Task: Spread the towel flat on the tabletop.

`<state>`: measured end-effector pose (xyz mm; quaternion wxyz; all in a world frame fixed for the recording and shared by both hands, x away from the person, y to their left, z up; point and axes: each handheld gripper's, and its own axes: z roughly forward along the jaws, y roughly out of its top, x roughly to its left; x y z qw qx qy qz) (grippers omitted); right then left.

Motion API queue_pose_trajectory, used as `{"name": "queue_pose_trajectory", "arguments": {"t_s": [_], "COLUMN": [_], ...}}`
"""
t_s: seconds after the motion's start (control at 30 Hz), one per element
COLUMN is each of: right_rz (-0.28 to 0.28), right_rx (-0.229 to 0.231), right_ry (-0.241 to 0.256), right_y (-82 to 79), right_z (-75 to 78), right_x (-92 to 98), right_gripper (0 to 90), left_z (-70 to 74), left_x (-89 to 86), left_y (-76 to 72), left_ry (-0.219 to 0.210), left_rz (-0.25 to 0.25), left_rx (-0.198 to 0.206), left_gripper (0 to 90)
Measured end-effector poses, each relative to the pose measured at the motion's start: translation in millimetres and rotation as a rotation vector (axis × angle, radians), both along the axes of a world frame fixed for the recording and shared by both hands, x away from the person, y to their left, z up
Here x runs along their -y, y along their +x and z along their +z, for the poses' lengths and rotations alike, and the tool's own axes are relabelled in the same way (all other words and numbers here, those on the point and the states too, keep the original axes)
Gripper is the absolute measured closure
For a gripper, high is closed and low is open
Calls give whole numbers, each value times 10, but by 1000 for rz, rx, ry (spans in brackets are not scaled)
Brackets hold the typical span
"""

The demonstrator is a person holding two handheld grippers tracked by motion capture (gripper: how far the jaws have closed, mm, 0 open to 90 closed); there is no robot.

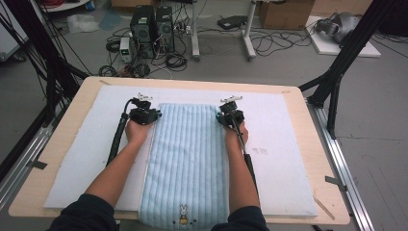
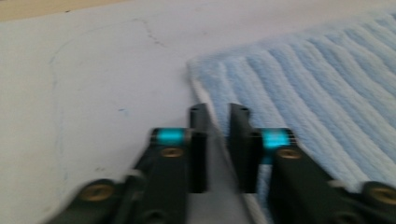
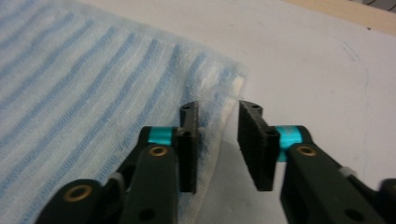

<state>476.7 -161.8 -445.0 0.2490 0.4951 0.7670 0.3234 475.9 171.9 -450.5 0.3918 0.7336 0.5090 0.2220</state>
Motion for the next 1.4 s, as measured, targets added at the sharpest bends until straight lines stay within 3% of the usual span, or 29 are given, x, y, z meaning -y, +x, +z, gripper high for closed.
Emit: {"name": "queue_pose_trajectory", "arguments": {"t_s": [0.07, 0.13, 0.2, 0.4, 0.57, 0.67, 0.73, 0.8, 0.93, 1.07, 1.27, 1.4], "right_rz": [6, 30, 48, 175, 231, 256, 261, 268, 284, 291, 304, 298], "right_rx": [16, 37, 46, 98, 126, 141, 152, 121, 171, 154, 150, 154], "right_ry": [9, 25, 55, 44, 96, 122, 145, 131, 106, 95, 119, 131], "right_y": [-29, -84, -154, -448, -733, -889, -985, -1041, -1193, -1198, -1214, -1227], "right_z": [12, 56, 110, 264, 351, 372, 371, 396, 400, 374, 374, 391], "right_x": [32, 69, 113, 251, 429, 531, 581, 594, 586, 582, 593, 603], "right_gripper": [601, 528, 445, 306, 193, 163, 101, 97, 97, 97, 97, 97], "left_z": [22, 51, 81, 187, 274, 279, 273, 270, 290, 327, 350, 376], "left_x": [-43, -83, -95, -138, -232, -300, -332, -362, -407, -449, -467, -445], "left_y": [-18, -57, -123, -325, -546, -678, -759, -819, -907, -928, -935, -913], "left_ry": [-17, -70, -58, -173, -218, -230, -225, -239, -258, -251, -238, -231], "left_rz": [-33, -67, -103, -204, -263, -290, -291, -300, -308, -295, -252, -249], "left_rx": [-11, -11, 21, 64, 126, 162, 172, 173, 181, 184, 184, 182], "left_gripper": [550, 476, 449, 310, 197, 200, 198, 198, 204, 204, 199, 199]}}
